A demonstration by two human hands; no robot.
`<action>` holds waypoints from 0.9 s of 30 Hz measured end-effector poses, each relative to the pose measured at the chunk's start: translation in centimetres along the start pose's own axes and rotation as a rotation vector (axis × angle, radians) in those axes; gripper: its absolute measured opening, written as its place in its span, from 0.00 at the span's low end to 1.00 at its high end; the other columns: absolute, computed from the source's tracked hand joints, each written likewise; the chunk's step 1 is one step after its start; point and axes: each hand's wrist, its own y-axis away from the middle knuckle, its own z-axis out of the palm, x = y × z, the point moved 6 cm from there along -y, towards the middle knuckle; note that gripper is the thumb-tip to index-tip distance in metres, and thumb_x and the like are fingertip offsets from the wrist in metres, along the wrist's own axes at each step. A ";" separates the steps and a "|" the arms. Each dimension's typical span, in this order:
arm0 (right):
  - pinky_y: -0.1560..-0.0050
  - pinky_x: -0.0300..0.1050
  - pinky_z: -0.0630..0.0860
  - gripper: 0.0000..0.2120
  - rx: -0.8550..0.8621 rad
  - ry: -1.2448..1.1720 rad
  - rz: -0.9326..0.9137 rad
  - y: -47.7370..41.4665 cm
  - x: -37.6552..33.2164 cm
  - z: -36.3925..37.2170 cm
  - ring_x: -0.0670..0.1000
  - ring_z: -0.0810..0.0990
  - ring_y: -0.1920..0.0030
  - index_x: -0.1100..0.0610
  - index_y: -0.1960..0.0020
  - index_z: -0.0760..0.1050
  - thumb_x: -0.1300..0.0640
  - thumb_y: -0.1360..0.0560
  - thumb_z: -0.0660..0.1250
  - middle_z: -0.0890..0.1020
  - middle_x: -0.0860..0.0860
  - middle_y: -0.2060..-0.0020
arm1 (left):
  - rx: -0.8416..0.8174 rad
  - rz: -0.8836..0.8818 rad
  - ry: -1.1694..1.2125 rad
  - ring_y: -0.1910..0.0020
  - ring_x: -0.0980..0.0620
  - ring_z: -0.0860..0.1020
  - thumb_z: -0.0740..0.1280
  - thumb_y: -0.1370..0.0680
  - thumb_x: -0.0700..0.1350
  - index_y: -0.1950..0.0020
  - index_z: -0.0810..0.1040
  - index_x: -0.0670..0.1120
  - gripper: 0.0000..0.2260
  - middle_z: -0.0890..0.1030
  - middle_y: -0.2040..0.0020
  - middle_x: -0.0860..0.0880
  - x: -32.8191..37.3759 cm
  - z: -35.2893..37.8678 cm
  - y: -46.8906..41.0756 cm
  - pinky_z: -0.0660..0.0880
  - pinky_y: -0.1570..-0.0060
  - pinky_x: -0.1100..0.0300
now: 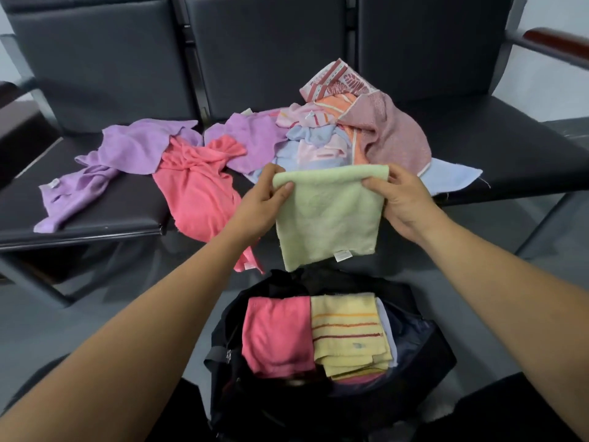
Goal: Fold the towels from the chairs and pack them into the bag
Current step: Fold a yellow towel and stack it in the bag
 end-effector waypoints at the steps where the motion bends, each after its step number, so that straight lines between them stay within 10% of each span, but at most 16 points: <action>1: 0.50 0.49 0.82 0.07 0.021 -0.003 0.031 0.3 1.2 -0.5 0.52 0.85 0.54 0.56 0.48 0.80 0.66 0.23 0.70 0.86 0.52 0.55 | -0.022 -0.028 -0.008 0.66 0.53 0.70 0.63 0.20 0.58 0.51 0.68 0.55 0.09 0.71 0.66 0.58 -0.9 0.9 0.2 0.70 0.61 0.51; 7: 0.45 0.59 0.81 0.07 0.047 0.105 0.393 3.6 11.1 -4.6 0.57 0.86 0.49 0.57 0.44 0.81 0.62 0.22 0.70 0.86 0.59 0.46 | -0.278 -0.271 0.028 0.56 0.49 0.78 0.63 0.17 0.54 0.48 0.71 0.55 0.05 0.78 0.54 0.50 -7.0 7.5 3.3 0.81 0.57 0.45; 16: 0.52 0.54 0.83 0.13 -0.143 0.227 1.017 6.9 22.4 -8.4 0.58 0.86 0.47 0.63 0.39 0.79 0.63 0.23 0.72 0.87 0.58 0.48 | -0.568 -0.734 0.196 0.69 0.55 0.74 0.62 0.15 0.48 0.51 0.70 0.47 0.07 0.74 0.62 0.49 -16.8 15.3 8.0 0.73 0.70 0.61; 22: 0.58 0.47 0.77 0.08 0.182 0.308 0.914 6.9 29.3 -9.6 0.54 0.82 0.59 0.62 0.56 0.76 0.61 0.22 0.72 0.83 0.62 0.51 | -0.317 -0.850 0.175 0.53 0.46 0.83 0.75 0.27 0.58 0.49 0.79 0.42 0.20 0.84 0.50 0.42 -23.5 19.4 9.2 0.81 0.43 0.46; 27: 0.44 0.54 0.79 0.09 0.127 0.564 0.866 6.8 32.5 -10.3 0.61 0.83 0.47 0.68 0.49 0.80 0.65 0.27 0.75 0.83 0.61 0.49 | -0.358 -0.916 -0.030 0.46 0.43 0.81 0.75 0.25 0.47 0.38 0.74 0.38 0.21 0.82 0.44 0.43 -26.8 22.0 11.3 0.78 0.54 0.55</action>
